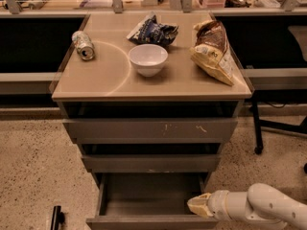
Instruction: Close bottom drawer
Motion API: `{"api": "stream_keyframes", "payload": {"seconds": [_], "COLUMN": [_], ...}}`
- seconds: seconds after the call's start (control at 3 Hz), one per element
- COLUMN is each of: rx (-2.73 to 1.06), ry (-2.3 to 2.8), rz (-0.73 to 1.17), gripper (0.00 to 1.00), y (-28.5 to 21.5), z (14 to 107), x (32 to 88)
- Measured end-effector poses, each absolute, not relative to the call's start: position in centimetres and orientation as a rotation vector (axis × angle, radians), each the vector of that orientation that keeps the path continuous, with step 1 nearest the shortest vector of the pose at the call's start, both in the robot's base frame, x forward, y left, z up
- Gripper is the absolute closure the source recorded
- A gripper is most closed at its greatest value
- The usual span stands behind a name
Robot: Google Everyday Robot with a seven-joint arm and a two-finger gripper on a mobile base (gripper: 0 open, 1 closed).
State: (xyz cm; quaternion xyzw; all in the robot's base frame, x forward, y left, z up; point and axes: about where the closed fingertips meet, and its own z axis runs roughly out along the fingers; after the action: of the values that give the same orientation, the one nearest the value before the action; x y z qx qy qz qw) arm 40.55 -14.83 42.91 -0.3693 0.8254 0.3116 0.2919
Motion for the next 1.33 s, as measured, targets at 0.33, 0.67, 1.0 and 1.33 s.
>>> {"api": "stream_keyframes", "payload": {"seconds": [0.33,0.67,1.0,1.33], "rx": [-0.896,-0.825,-0.825,-0.768], "ry": [2.237,2.292,2.293,2.314], "rz": [0.882,0.919,0.92,0.947], "gripper": [1.0,1.0,1.0,1.0], "y": [-15.2,-15.3,-15.2,-15.4], "z": [37.1,32.4,32.3,29.0], "x": [40.8,40.4,40.4,40.4]}}
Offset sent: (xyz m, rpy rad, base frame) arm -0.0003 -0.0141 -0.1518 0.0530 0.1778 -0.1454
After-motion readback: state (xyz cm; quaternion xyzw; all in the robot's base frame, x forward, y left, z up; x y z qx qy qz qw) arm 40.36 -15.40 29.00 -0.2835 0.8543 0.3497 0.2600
